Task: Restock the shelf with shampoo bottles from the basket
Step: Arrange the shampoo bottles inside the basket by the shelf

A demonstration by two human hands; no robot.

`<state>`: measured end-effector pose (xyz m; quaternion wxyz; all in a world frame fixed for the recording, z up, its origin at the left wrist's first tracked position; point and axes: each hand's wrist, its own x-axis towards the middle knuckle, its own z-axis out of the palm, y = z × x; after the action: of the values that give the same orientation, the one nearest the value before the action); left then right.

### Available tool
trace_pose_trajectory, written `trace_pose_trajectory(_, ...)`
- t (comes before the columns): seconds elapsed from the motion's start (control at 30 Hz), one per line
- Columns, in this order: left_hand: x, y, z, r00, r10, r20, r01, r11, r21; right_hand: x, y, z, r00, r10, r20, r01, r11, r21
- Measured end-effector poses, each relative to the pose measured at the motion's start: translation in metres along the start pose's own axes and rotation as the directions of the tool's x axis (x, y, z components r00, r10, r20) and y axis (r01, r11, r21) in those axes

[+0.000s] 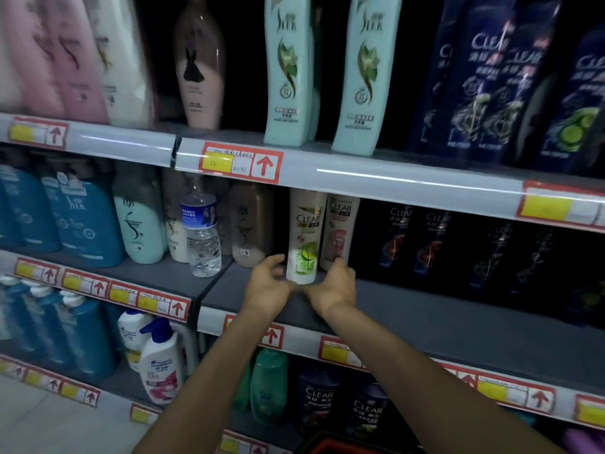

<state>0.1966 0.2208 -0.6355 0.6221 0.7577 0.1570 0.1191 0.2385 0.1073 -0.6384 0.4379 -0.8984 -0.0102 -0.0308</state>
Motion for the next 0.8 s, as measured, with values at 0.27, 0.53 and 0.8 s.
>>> trace_pose_trajectory(0.27, -0.072, 0.027, -0.019, 0.992, 0.096, 0.083, -0.123, 0.892, 0.435, -0.061, 0.011, -0.091, 0.978, -0.105, 0.18, 0.14, 0.971, -0.192)
trace_pose_trajectory(0.53, -0.167, 0.078, -0.004, 0.951, 0.217, 0.222, -0.305, 0.521, 0.797, -0.137, 0.042, -0.177, 0.942, -0.22, 0.254, 0.284, 0.925, -0.251)
trace_pose_trajectory(0.8, -0.228, 0.055, 0.023, 0.869, 0.266, 0.416, -0.477, 0.235, 0.847, -0.194, 0.108, -0.252, 0.925, -0.186, 0.332, 0.34, 0.794, -0.503)
